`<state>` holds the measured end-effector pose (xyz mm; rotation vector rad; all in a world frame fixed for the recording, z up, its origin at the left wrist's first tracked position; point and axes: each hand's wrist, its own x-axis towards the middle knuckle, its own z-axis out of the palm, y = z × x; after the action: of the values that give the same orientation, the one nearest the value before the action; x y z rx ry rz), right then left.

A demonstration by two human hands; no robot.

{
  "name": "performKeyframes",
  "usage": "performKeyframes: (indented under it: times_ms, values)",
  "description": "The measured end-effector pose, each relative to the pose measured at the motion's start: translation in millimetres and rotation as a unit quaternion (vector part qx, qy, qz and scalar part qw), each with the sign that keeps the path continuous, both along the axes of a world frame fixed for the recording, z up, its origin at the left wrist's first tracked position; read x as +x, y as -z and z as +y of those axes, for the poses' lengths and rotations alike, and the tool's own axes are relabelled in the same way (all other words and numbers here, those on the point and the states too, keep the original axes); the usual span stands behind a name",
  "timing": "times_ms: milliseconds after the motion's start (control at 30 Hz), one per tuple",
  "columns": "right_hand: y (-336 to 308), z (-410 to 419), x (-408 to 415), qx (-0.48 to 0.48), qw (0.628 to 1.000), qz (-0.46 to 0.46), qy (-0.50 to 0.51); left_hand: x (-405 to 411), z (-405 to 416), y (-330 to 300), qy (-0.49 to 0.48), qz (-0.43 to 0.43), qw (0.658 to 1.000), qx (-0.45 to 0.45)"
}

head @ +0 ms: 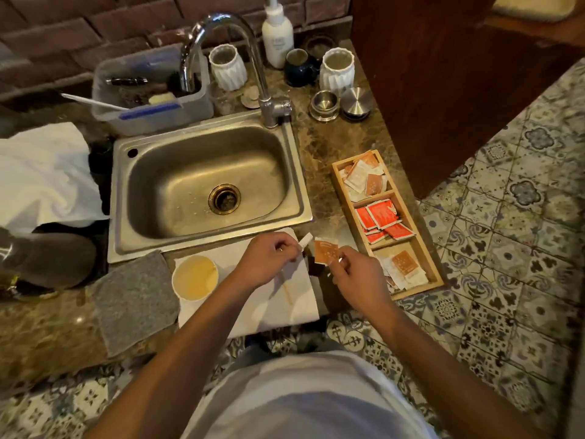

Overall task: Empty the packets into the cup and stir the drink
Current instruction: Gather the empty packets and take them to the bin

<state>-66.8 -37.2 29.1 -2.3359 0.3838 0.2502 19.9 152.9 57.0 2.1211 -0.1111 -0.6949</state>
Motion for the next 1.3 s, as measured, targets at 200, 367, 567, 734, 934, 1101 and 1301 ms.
performKeyframes:
  times_ms: [200, 367, 567, 734, 934, 1101, 1301]
  values:
    - [-37, 24, 19, 0.052, 0.997, -0.034, -0.034, -18, 44, -31, -0.126, -0.023, 0.987, -0.097]
    - [-73, 67, 25, 0.102, 0.992, -0.052, -0.052, -40, 100, -49, -0.174, -0.085, 0.974, -0.115]
    - [-99, 139, 14, 0.145, 0.983, -0.076, -0.082, -79, 175, -59, -0.25, -0.138, 0.949, -0.138]
    - [-110, 206, -3, 0.202, 0.97, -0.079, -0.107, -121, 237, -69, -0.324, -0.159, 0.919, -0.16]
    - [-118, 285, -22, 0.231, 0.958, -0.074, -0.153, -176, 314, -63, -0.393, -0.16, 0.893, -0.151]
    - [-104, 345, -37, 0.243, 0.944, -0.031, -0.222, -225, 360, -58, -0.484, -0.139, 0.853, -0.139]
    - [-73, 408, -45, 0.25, 0.917, 0.075, -0.301, -275, 393, -30, -0.607, -0.093, 0.782, -0.11]
